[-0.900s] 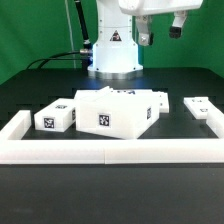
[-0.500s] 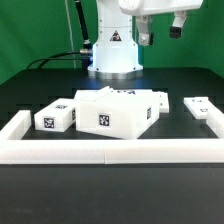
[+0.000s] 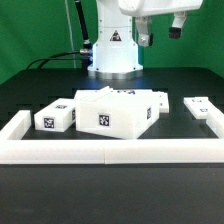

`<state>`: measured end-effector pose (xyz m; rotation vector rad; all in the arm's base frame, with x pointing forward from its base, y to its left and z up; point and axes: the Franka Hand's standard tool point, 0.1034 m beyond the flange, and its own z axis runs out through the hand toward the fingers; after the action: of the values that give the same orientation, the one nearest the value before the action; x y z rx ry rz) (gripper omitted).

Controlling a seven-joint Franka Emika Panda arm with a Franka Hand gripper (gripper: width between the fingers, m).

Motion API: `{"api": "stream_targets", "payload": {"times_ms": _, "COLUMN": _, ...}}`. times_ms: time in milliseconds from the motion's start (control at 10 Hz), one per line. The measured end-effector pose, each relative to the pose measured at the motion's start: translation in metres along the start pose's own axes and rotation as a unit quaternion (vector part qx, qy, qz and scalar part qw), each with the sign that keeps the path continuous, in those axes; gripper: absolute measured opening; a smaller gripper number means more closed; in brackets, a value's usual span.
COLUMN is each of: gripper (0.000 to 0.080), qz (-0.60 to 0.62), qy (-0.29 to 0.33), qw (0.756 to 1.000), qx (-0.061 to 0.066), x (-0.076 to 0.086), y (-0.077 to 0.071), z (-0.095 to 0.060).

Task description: Assemble cabinet

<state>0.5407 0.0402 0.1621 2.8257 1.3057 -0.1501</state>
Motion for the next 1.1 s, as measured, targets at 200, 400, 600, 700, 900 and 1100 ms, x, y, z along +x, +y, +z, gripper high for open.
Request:
{"api": "stream_targets", "payload": {"times_ms": 200, "gripper": 0.0797, "qz": -0.029, "qy": 0.018, "qw": 0.999, "qx": -0.006, "x": -0.017, "y": -0.016, "z": 0.01}}
{"api": "stream_targets", "payload": {"times_ms": 400, "gripper": 0.0797, "qz": -0.063, "qy": 0.032, "qw": 0.997, "qx": -0.008, "x": -0.03, "y": -0.028, "z": 0.027}}
{"api": "stream_targets", "payload": {"times_ms": 600, "gripper": 0.0797, "qz": -0.074, "qy": 0.036, "qw": 0.997, "qx": 0.0, "x": -0.033, "y": -0.034, "z": 0.052}}
{"api": "stream_targets", "payload": {"times_ms": 700, "gripper": 0.0797, "qz": -0.075, "qy": 0.037, "qw": 0.997, "qx": 0.0, "x": -0.032, "y": -0.04, "z": 0.068}}
{"api": "stream_targets", "payload": {"times_ms": 900, "gripper": 0.0797, "qz": -0.062, "qy": 0.036, "qw": 0.997, "qx": 0.003, "x": -0.031, "y": -0.044, "z": 0.077}}
{"api": "stream_targets", "payload": {"times_ms": 1100, "gripper": 0.0797, "qz": -0.062, "qy": 0.035, "qw": 0.997, "qx": 0.004, "x": -0.031, "y": -0.044, "z": 0.078}}
